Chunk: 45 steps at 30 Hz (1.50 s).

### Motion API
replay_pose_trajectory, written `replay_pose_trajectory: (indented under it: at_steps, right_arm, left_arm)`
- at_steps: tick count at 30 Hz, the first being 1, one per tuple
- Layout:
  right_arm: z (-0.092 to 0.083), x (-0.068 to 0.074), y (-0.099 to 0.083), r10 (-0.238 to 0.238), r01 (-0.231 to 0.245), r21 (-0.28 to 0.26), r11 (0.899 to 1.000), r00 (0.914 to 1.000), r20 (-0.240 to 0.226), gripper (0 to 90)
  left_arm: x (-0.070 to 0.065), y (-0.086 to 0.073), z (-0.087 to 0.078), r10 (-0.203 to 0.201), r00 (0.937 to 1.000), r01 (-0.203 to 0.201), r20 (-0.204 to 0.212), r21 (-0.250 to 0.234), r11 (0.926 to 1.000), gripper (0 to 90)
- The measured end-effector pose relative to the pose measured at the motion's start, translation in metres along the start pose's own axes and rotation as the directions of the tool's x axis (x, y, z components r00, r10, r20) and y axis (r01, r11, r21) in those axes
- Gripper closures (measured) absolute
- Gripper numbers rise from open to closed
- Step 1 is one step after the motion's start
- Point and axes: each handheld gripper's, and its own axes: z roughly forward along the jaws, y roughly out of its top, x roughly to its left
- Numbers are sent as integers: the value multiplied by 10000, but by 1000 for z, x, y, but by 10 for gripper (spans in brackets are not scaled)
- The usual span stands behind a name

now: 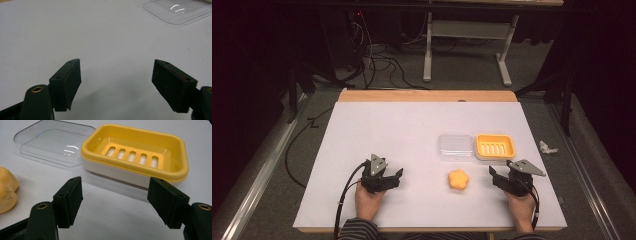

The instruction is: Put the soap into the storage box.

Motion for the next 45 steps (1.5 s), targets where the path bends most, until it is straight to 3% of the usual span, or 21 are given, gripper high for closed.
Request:
replay_pose_trajectory:
  at_steps: [5,14,20,35,45]
  right_arm:
    - [2,1,1,-144,144,170,9998,9999,21,285]
    - [3,0,1,9,-11,308,9995,10000,56,273]
    - [3,-6,2,421,-407,388,9984,9985,-339,278]
    - [-2,-4,2,357,-347,209,9992,9980,-525,271]
    - [-14,0,5,464,-464,22,9989,9931,-1074,249]
  left_arm:
    - [0,0,0,1,10000,-1,28,21,10000,242]
    - [0,0,0,26,10000,-26,41,21,10000,240]
    - [0,0,0,44,10000,-44,41,19,10000,240]
    - [0,0,0,-24,10000,24,24,18,10000,239]
    - [0,0,0,-62,10000,62,18,14,10000,238]
